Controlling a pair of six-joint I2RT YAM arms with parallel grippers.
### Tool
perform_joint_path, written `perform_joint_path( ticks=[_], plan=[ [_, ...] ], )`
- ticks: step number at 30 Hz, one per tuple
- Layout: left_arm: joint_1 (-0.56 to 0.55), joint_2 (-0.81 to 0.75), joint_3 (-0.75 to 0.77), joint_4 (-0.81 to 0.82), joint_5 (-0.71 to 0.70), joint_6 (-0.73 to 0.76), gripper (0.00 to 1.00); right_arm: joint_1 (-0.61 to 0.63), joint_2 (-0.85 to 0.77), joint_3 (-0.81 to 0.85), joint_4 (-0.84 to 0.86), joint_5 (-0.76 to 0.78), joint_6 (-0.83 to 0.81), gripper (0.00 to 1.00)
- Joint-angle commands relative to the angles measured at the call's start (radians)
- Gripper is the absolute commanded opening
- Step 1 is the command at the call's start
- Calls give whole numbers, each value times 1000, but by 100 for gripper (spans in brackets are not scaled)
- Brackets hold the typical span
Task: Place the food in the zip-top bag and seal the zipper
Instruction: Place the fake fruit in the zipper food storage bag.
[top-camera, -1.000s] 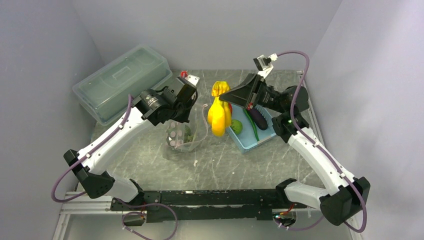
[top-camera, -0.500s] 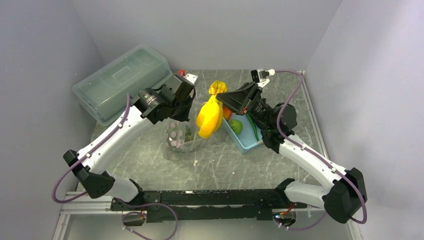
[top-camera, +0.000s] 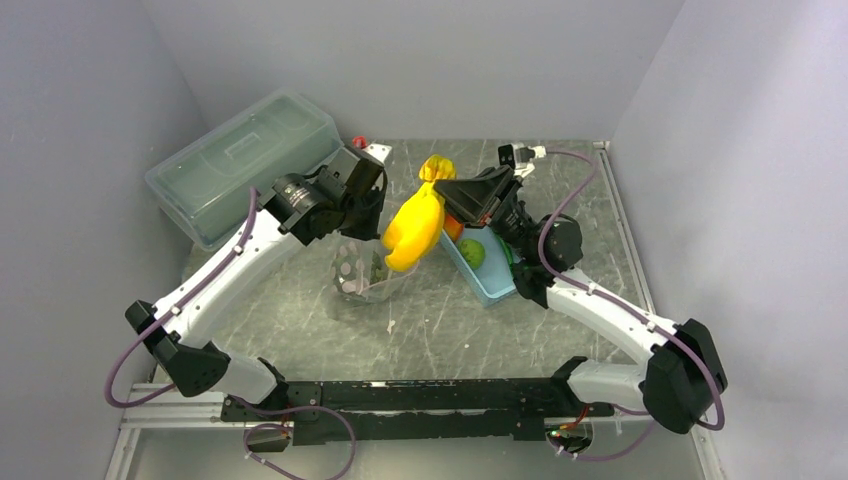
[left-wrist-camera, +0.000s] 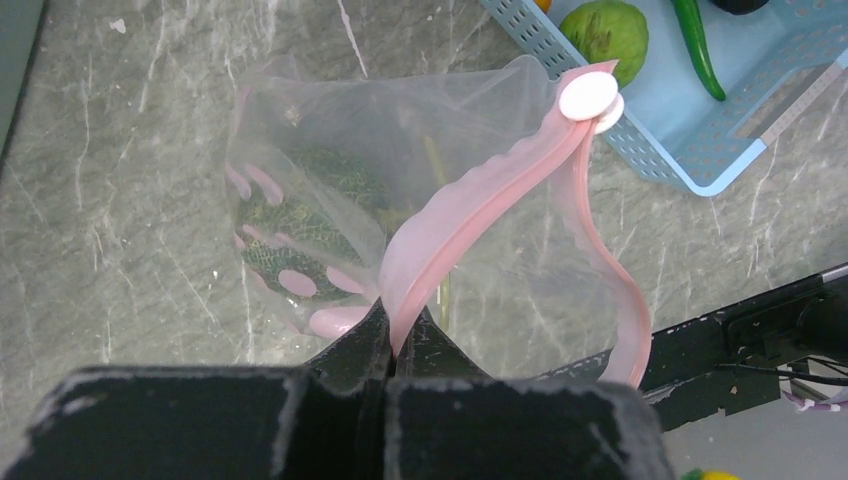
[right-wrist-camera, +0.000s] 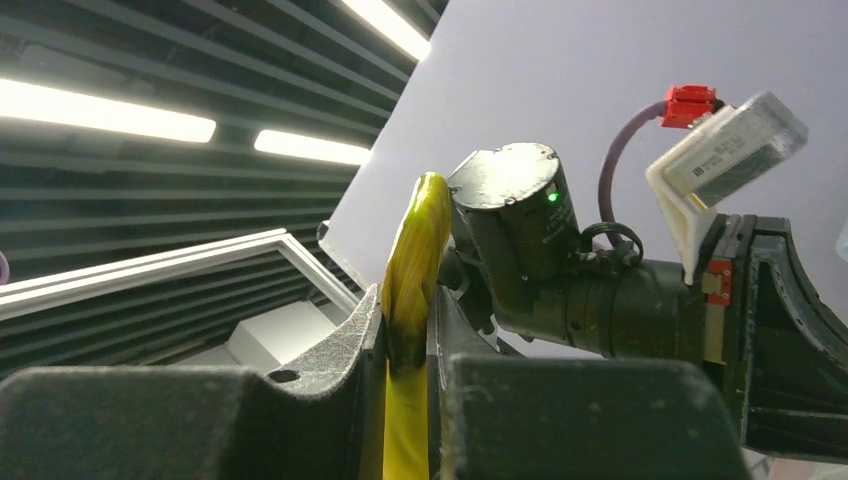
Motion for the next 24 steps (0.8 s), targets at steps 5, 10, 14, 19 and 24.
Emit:
perform_joint_path(
  ticks=[5,10,14,19,24],
  plan=[
    [14,-5,90,12,20,-20,0,22,55,-54,188,54,46,0],
    [16,-1,112,2,30,-23,0,33,87,-96,236,68,46,0],
    [17,-3,117,0,46,-27,0,40,116,-118,255,90,39,0],
    [17,-7,109,2,60,-32,0,53,102,-113,162,117,-12,0],
    [17,-13,87,13,74,-41,0,76,23,-133,-53,212,-138,0]
  ],
)
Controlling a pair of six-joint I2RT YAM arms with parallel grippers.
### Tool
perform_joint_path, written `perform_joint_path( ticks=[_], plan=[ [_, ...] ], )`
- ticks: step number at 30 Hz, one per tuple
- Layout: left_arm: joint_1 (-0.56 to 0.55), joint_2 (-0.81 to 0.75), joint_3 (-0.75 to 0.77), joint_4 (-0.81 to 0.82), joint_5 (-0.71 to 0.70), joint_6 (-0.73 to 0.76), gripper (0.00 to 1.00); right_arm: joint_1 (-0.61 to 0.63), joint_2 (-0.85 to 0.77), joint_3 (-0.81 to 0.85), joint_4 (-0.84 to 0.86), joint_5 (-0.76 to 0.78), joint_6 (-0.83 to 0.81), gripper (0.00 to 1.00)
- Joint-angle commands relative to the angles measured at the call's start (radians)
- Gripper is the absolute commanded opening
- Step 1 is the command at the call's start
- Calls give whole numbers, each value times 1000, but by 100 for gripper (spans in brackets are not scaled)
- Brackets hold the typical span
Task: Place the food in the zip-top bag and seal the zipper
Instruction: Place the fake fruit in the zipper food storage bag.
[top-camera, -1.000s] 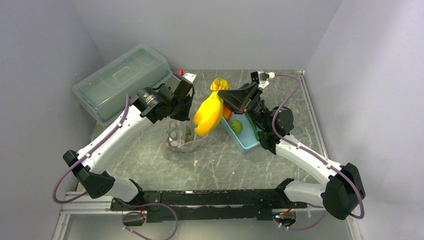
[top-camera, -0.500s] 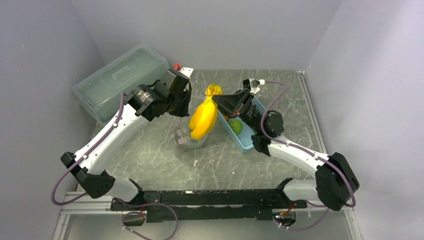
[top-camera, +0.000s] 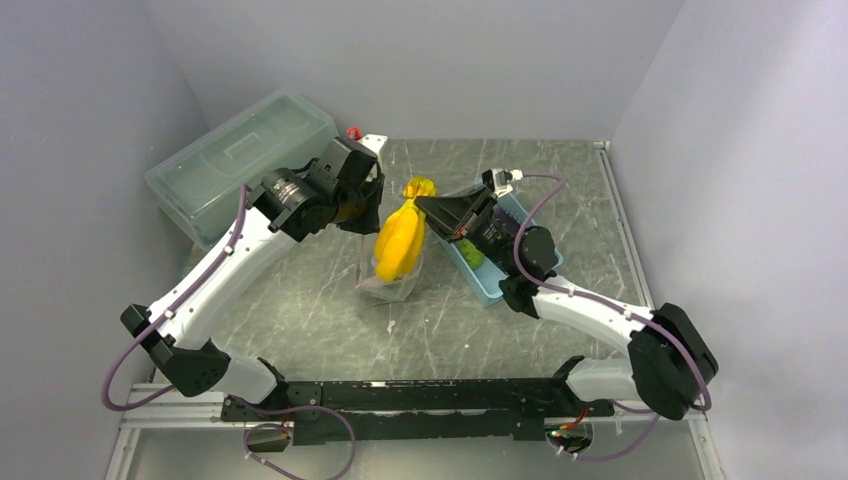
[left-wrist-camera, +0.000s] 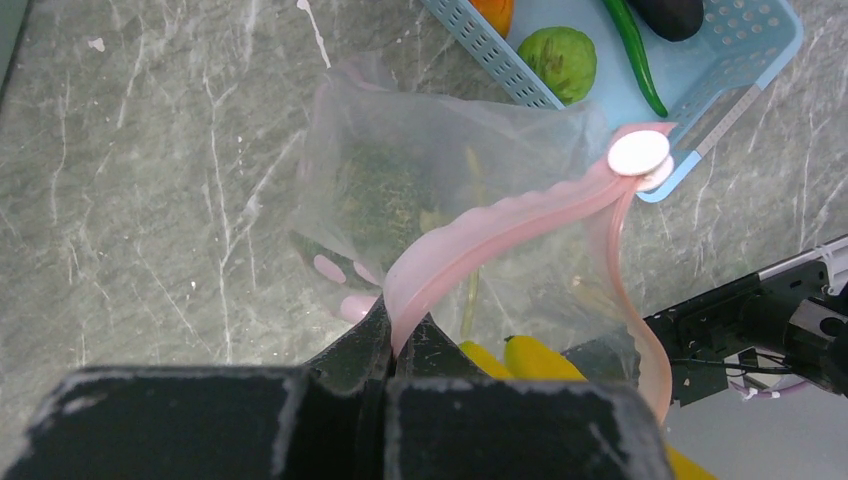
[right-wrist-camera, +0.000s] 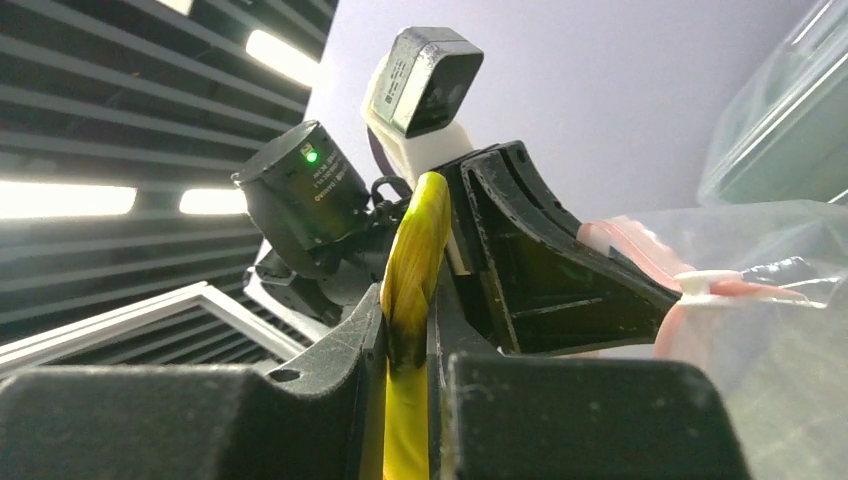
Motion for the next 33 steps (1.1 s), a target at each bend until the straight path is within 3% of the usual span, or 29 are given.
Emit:
perform_joint_path(
  ticks=[1,12,22,33],
  plan=[
    [4,-14,8,33,31,-23,0,22,-96,-12,-134,124,-112,0],
    [4,-9,-9,55,64,-37,0,76,-143,-37,-306,308,-155,0],
    [5,-19,-14,52,43,-47,0,142,-87,-62,-316,334,-153,0],
    [6,-34,-21,58,22,-51,0,212,-136,-75,-544,362,-237,0]
  ],
)
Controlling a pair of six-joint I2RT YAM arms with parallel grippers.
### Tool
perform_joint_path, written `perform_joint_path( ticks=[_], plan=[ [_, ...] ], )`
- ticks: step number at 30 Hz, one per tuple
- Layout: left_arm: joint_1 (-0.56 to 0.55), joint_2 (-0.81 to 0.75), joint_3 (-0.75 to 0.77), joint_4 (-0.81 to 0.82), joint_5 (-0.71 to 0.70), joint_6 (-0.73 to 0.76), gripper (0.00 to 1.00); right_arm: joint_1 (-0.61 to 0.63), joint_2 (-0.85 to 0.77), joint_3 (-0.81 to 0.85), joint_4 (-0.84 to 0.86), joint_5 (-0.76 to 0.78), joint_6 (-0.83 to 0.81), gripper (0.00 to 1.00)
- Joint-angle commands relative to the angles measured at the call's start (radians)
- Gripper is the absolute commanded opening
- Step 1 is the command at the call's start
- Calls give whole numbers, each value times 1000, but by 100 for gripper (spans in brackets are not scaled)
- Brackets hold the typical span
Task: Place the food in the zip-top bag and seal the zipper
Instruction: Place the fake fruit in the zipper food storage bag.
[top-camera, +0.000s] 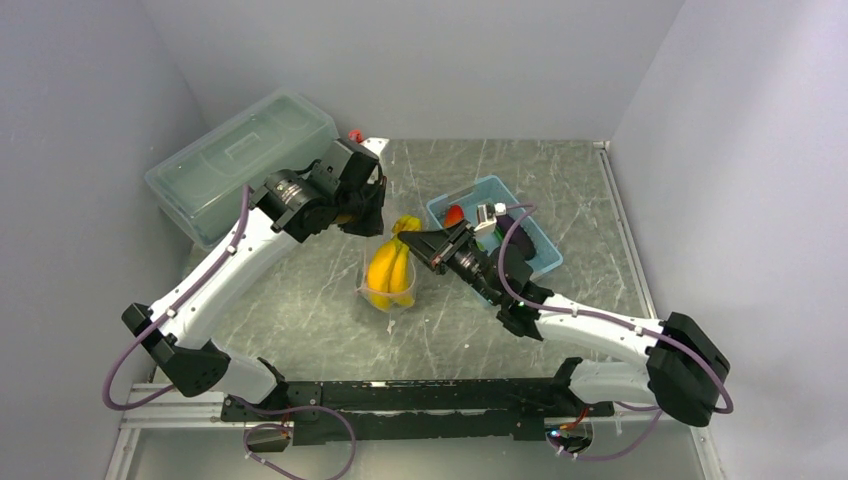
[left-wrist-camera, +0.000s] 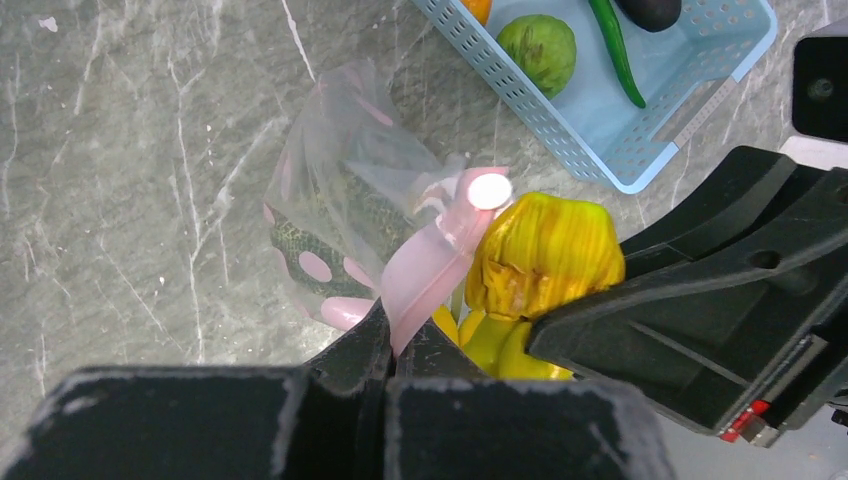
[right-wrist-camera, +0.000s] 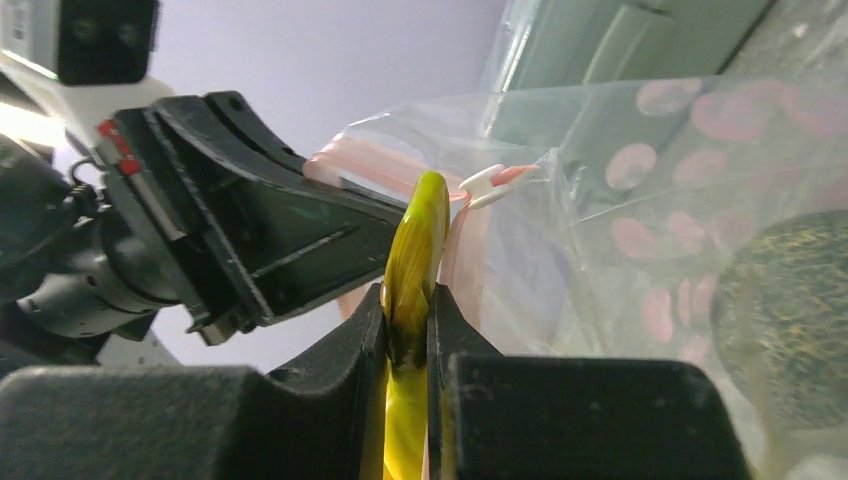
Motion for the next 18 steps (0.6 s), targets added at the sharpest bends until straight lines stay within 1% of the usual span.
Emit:
perform_joint_path(
  ticks=[1,4,9,11,14,18],
  plan=[
    [4,-34,1,41,-19,-17,0,20,-39,12,-142,23,-37,0],
    [4,-38,-6,44,-15,-19,0,29,-61,47,-259,48,-69,0],
    [3,-44,-15,47,-14,-23,0,47,-72,133,-472,52,-69,0],
    [3,-43,-16,49,-14,-22,0,48,-66,137,-462,52,-69,0],
    [3,-41,-17,45,-20,-21,0,47,-62,124,-359,52,-69,0],
    [3,-44,-28,45,-29,-17,0,52,-46,170,-359,52,-69,0]
  ],
)
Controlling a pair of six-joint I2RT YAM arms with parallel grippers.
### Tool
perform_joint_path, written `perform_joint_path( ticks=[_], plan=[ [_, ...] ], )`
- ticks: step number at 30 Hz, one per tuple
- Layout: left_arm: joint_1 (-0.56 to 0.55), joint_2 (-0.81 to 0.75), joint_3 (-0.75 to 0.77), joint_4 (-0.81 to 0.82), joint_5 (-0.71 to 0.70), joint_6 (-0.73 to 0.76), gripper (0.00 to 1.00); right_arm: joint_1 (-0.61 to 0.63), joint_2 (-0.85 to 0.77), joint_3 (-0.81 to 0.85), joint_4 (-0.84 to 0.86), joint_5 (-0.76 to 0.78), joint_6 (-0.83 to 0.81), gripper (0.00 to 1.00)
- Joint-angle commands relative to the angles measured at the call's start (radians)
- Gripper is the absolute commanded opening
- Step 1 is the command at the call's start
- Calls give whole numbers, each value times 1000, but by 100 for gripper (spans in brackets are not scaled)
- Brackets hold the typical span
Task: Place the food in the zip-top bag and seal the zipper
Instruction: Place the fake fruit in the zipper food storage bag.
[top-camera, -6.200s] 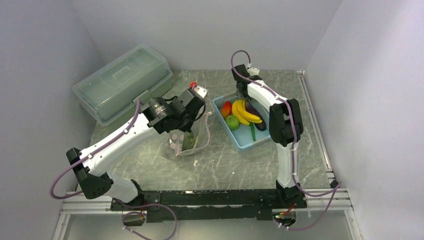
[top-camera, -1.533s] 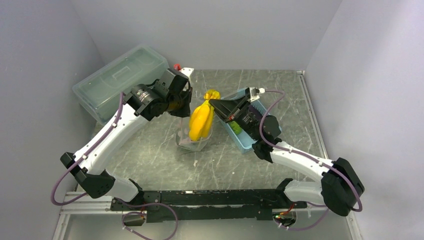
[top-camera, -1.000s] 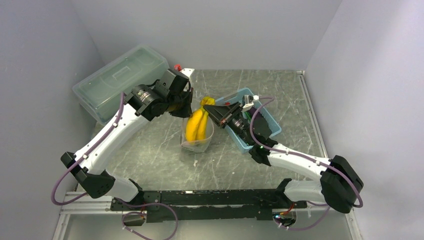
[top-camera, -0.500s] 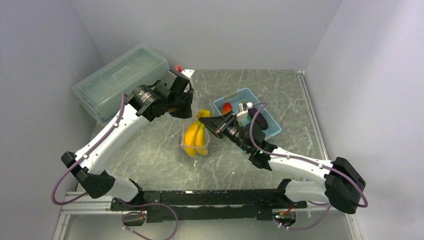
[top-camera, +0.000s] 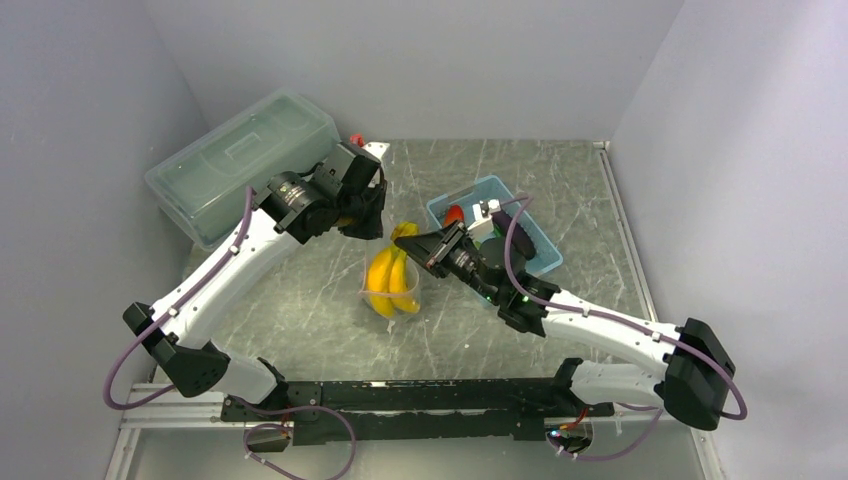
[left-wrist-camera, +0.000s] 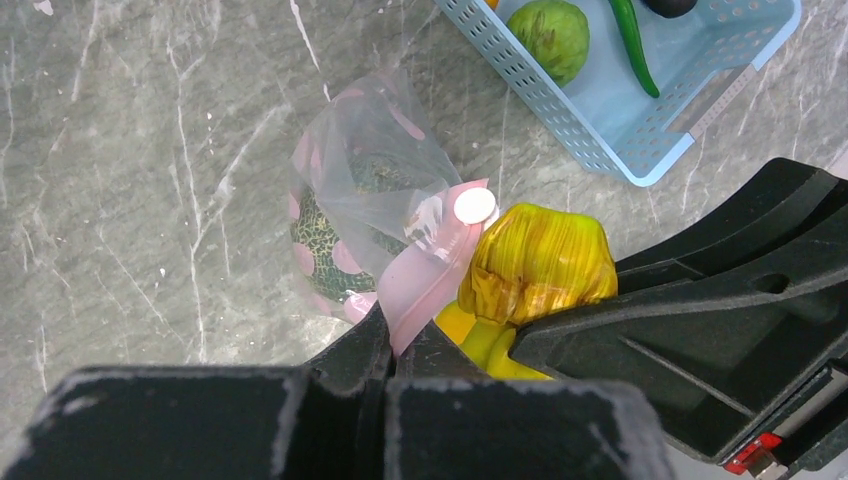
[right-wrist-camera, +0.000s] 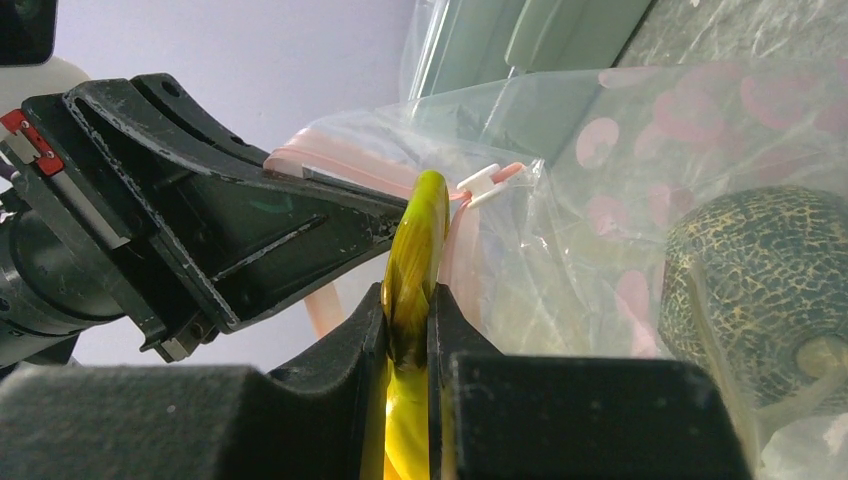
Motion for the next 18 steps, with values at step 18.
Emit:
perform_joint_path(
  ticks=[18],
  plan=[
    [5,-30,-6,31,-43,4,0,114,-59,117,-102,1,-17,0]
  ],
)
